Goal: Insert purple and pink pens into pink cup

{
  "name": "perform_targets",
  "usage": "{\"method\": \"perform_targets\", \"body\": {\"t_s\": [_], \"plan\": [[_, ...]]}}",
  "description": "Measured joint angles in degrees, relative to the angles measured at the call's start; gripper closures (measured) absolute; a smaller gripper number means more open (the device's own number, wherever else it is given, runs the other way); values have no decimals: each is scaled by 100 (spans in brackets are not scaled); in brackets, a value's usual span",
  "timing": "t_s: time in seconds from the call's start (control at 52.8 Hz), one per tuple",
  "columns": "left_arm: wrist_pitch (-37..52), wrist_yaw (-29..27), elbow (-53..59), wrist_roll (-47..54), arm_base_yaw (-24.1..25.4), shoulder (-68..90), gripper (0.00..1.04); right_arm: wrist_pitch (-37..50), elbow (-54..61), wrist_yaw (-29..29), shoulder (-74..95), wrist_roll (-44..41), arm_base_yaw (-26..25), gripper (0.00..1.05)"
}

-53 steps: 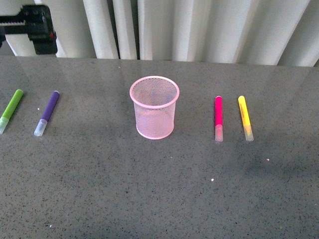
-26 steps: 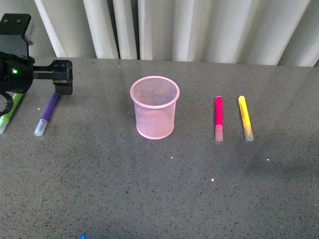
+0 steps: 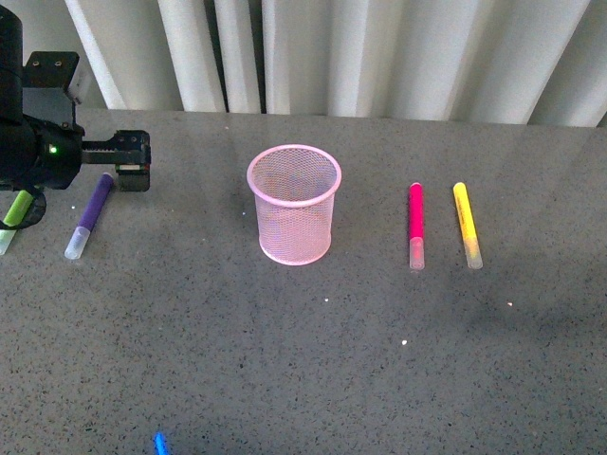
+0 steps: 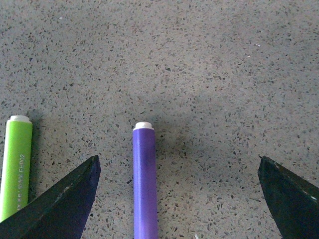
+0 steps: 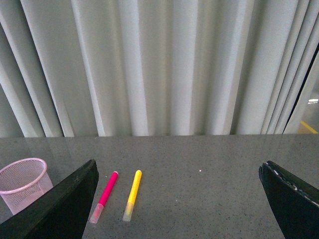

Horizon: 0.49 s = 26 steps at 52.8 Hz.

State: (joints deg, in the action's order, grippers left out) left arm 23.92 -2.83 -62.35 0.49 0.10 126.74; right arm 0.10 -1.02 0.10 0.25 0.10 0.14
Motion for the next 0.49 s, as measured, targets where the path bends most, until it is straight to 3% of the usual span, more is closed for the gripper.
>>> {"method": "perform_targets", "body": {"t_s": [0.493], "plan": [[-131,-48,-487,-63,164,557,7,0,0,0,0,0,0,7]]}}
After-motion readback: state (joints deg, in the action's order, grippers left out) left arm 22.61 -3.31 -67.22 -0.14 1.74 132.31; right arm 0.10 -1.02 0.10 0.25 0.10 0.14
